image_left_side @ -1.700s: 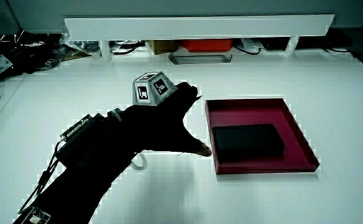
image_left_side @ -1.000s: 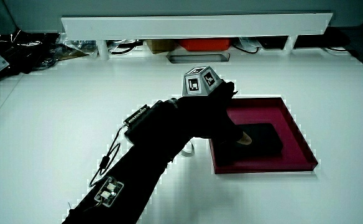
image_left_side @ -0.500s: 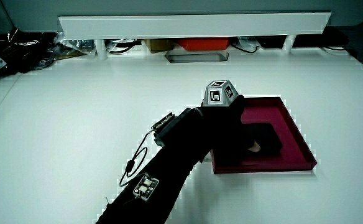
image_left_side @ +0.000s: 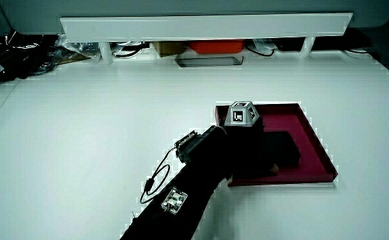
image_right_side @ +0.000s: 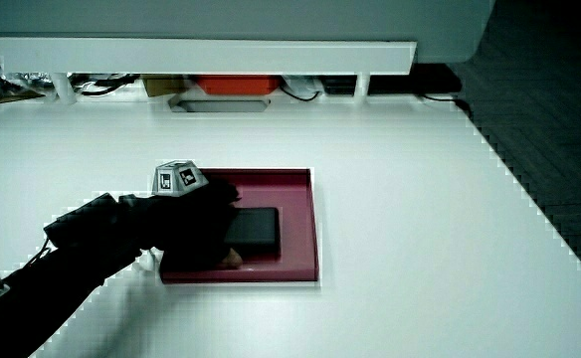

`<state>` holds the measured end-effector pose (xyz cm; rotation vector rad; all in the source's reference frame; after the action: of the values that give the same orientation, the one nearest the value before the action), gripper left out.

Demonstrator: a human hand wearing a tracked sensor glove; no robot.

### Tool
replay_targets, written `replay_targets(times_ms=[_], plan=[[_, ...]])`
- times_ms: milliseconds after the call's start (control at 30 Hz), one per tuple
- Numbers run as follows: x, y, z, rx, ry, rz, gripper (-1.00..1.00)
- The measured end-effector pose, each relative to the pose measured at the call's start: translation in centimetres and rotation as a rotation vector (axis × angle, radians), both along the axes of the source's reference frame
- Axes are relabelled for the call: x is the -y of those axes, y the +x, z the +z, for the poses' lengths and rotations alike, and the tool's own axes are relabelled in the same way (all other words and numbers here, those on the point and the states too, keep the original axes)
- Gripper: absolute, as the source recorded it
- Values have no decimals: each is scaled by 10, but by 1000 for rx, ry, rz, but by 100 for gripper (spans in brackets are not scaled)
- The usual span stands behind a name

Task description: Pick battery from plate

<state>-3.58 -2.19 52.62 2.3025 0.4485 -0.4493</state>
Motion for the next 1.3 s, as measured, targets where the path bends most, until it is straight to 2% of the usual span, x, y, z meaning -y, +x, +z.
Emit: replay_targets(times_ms=[100, 167, 267, 367, 433, 467, 600, 700, 800, 1100, 1233, 1300], plan=[[-1, 0, 2, 10, 5, 1, 0], [-1, -1, 6, -6, -18, -9, 10], [-1, 0, 5, 1, -12, -4, 24], [-3, 0, 1, -17, 23, -3, 38], [-5, 1, 0, -45, 74, 8, 48], [-6, 0, -1, -59, 77, -8, 52], [-6, 0, -3, -51, 93, -7, 71], [-7, -1, -1, -68, 104, -11, 86], [-10, -3, -7, -103, 149, -23, 100], [-11, -7, -18, -145, 195, -2, 100], [-6, -10, -38, -163, 213, 26, 100], [-5, -14, -49, -165, 238, 37, 100]])
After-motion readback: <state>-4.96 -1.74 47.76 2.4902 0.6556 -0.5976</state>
